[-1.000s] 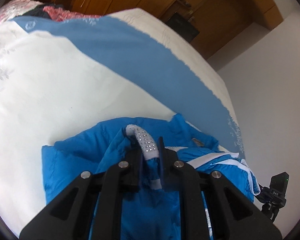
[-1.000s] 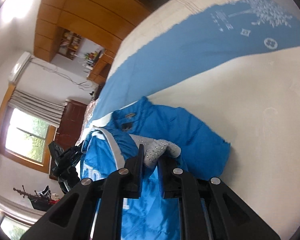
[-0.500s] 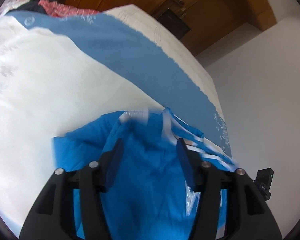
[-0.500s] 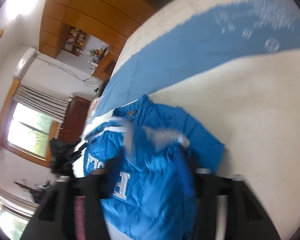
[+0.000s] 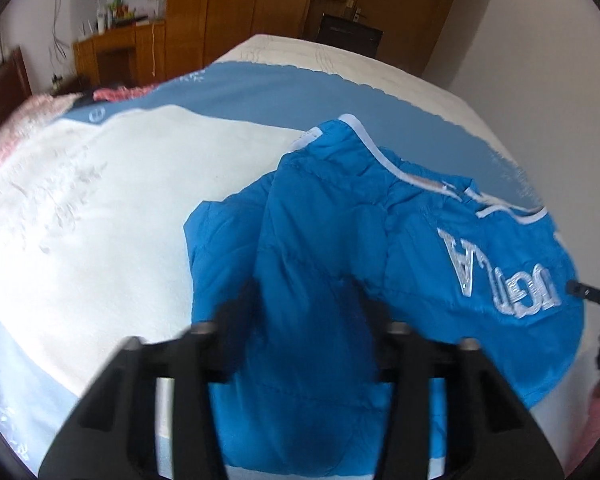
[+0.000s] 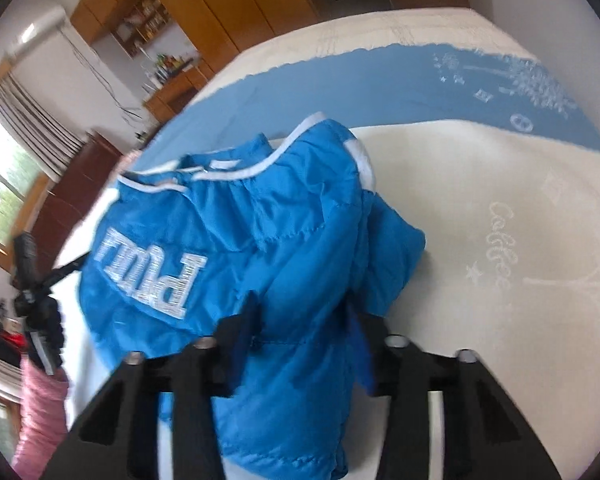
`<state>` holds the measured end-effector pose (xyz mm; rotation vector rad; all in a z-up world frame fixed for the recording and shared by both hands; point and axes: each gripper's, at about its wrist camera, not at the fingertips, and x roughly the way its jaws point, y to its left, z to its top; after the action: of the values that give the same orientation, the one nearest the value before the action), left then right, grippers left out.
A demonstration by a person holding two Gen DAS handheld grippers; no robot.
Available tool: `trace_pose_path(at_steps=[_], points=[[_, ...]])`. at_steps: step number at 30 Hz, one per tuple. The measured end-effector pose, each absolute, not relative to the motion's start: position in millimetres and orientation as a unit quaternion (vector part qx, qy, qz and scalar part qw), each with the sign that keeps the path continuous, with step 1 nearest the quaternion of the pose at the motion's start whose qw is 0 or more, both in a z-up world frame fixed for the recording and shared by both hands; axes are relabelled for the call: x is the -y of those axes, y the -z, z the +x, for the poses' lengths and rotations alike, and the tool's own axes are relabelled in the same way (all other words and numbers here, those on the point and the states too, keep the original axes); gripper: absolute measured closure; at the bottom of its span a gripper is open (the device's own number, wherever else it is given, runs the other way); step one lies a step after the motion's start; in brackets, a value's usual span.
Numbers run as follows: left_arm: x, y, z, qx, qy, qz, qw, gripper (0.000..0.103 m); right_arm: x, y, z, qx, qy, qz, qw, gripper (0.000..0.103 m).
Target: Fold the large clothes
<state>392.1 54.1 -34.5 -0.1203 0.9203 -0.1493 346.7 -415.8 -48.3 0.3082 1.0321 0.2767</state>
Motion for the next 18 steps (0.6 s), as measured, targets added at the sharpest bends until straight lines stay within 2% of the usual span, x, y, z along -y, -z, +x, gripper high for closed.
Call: trace_pose_path(at_steps=[1,2,6,11,15,18], points=[[-51,34,391,-0.436,0.066,-0.050,0.896,0.084,413,46,347,-0.483,-0.130,0.143,0.854,0.087],[-49,32,390,-0.429,0.060,-0.044,0.900,0.087,412,42,347,-0.476,-0.129,0.142,0.858,0.091],[-47,16,392,-0.397,0.046,-0.049,0.915,0.095,419,26,349,-0.446,-0.120,0.168,0.871,0.094],[-45,8,416,-0.389,0.039,-0.060,0.918,0.095,430,27,366,-0.441,-0.099,0.202,0.869,0.095],[-46,43,442,-0.435,0.031,-0.060,0.898,0.091,434,66,388,-0.479,-0.080,0.219,0.846,0.095],[-48,60,443,-0.435,0.043,-0.062,0.897,0.090,438,87,391,-0.483,-0.091,0.240,0.837,0.092]])
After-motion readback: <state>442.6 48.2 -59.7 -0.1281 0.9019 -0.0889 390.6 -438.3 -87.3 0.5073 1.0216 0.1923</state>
